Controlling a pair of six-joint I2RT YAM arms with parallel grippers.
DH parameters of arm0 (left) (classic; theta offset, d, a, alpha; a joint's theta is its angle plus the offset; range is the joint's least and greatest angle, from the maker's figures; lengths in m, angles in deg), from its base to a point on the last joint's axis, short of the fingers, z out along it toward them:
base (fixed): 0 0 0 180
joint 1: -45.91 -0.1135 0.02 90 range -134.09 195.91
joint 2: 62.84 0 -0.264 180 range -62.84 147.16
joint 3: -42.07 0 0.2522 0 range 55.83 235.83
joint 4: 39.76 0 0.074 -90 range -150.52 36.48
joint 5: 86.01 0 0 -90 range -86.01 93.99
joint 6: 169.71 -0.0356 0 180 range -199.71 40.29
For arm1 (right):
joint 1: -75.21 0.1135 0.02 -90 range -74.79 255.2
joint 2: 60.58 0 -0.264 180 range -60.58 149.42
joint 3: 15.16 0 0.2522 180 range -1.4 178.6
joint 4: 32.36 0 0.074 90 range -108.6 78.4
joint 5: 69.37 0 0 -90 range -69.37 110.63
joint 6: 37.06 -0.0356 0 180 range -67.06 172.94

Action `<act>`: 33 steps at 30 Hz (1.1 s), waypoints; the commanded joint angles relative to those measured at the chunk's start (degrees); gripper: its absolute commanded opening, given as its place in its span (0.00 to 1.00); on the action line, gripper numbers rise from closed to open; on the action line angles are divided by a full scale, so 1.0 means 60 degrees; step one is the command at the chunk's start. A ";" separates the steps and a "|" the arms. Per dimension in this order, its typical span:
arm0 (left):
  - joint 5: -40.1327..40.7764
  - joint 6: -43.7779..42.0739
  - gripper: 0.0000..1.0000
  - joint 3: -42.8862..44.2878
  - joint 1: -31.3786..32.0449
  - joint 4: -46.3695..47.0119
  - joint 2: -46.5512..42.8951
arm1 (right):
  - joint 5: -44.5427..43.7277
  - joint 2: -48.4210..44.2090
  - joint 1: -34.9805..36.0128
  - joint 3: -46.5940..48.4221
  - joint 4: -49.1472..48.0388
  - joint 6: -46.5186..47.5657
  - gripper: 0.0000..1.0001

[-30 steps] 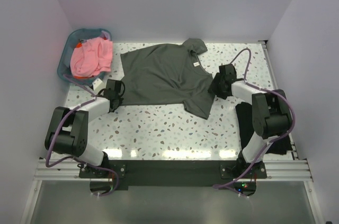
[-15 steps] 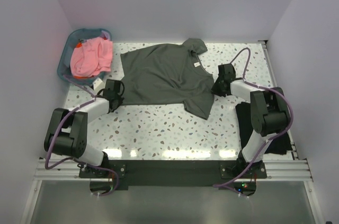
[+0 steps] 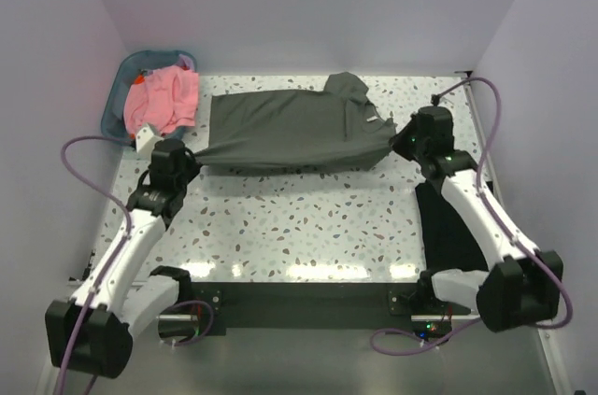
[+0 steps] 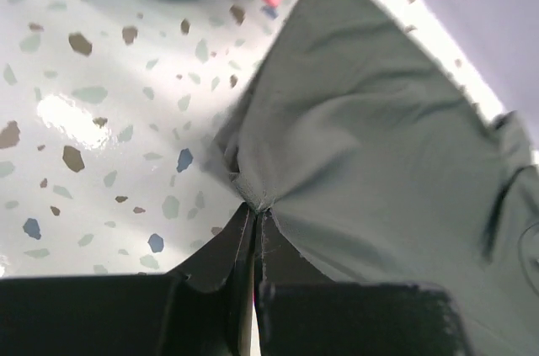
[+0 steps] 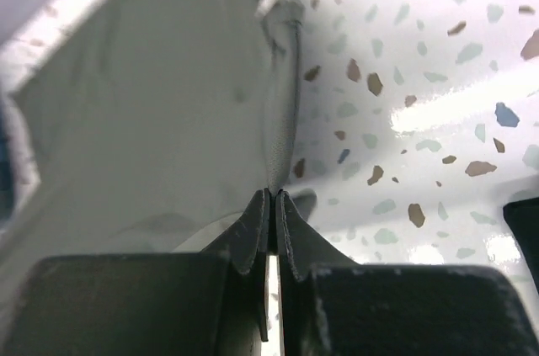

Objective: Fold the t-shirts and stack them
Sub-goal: Flatten the tshirt out

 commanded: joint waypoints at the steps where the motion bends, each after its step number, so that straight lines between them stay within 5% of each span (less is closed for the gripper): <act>1: 0.0201 -0.0899 0.00 0.0555 -0.0048 -0.1039 -0.1610 | -0.0041 -0.1672 -0.0069 0.0386 0.0873 0.0150 0.00; 9: -0.0399 -0.1692 0.00 0.3570 -0.0048 -0.2652 -0.3708 | 0.0179 -0.4180 -0.0069 0.2816 0.2485 0.0662 0.00; 16: -0.0532 -0.1926 0.00 0.5682 -0.0048 -0.2128 -0.3080 | 0.0778 -0.3130 -0.0069 0.5190 0.2341 0.1058 0.00; 27: -0.0795 -0.2146 0.00 0.5828 -0.0063 0.2134 0.0825 | 0.1759 0.0792 -0.0084 0.7021 -0.0222 0.1586 0.00; 33: -0.2214 -0.2425 0.00 0.9072 -0.0516 0.3338 0.4257 | 0.2142 0.3313 -0.0113 0.9787 -0.0489 0.1805 0.00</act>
